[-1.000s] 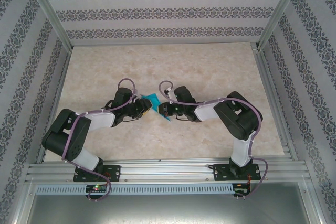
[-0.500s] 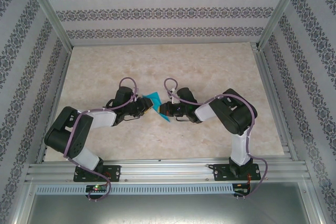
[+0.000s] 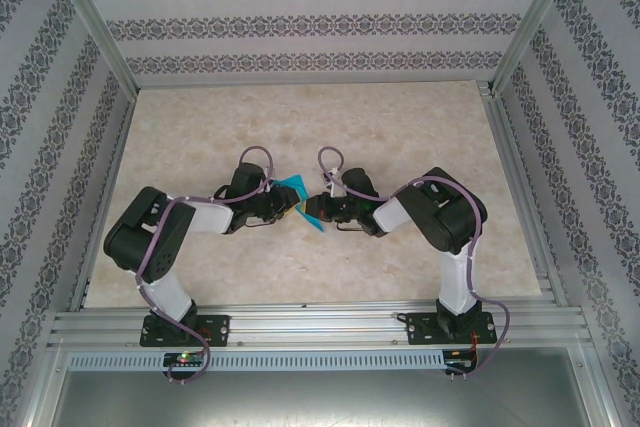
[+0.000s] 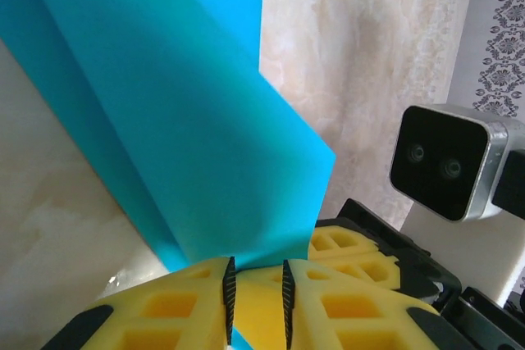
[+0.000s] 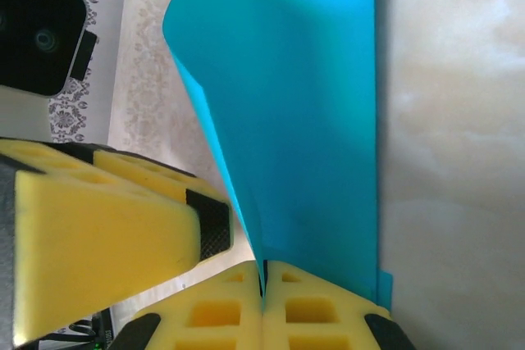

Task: Fold a paper plane with a square sheet of paper (pick it up from the middle)
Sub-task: Fold the wing for the fifth time at the center of the table.

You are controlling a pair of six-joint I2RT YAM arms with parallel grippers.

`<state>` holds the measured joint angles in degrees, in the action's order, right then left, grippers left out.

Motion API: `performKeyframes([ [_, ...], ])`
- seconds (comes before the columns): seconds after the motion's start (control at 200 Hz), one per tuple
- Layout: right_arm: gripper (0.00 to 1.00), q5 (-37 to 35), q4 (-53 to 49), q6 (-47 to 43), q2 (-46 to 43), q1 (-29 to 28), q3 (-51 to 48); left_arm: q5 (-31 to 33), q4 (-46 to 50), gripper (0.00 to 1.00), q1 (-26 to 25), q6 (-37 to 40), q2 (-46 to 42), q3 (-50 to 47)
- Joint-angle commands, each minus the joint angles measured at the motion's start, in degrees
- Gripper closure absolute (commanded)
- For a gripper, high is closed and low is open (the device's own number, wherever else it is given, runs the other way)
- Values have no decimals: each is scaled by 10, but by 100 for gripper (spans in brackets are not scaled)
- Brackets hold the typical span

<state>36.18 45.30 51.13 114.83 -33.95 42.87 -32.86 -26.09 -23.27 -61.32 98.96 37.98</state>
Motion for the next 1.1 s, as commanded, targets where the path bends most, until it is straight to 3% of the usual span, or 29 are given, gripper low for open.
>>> performKeyframes([
  [0.0, 100, 9, 5, 1, 9, 8, -13, -1, -32, 76, -6, 8, 13, 12],
  [1.099, 84, 15, -189, -61, -65, 8, 32, 9, -41, 77, -6, 27, 51, 28],
])
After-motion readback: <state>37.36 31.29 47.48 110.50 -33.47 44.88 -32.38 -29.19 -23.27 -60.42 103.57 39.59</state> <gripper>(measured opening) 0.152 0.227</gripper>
